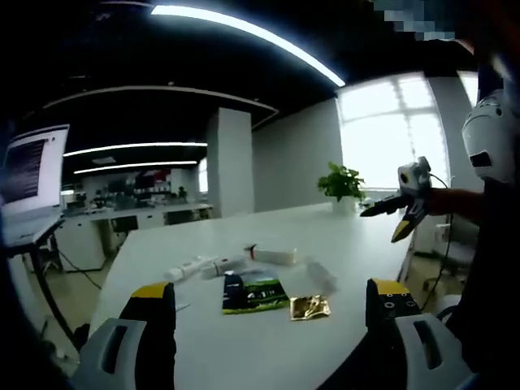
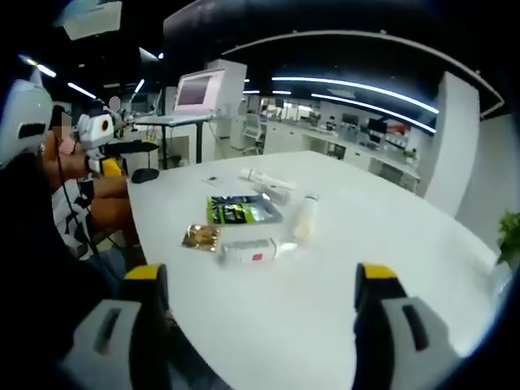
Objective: Arrange the skincare products in the storage area until every visible bottle or jar stands upright without overlapping.
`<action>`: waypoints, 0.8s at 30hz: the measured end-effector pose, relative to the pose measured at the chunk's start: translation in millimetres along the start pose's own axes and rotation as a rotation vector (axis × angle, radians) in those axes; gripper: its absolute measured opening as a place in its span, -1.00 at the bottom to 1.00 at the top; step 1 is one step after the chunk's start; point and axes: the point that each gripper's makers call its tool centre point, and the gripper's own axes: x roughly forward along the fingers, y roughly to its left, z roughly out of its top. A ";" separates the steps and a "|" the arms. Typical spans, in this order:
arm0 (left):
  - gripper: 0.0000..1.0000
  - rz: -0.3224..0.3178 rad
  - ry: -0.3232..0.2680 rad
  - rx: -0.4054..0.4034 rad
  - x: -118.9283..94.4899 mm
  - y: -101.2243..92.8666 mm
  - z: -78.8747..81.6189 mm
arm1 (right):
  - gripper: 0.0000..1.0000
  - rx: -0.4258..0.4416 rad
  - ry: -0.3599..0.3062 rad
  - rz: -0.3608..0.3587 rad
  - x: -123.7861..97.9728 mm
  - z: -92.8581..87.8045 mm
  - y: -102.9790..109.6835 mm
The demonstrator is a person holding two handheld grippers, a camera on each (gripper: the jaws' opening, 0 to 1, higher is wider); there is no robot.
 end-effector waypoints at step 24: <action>0.96 -0.014 0.000 -0.007 1.4 -7.8 -4.2 | 0.85 -0.085 0.001 0.017 33.3 42.5 -16.5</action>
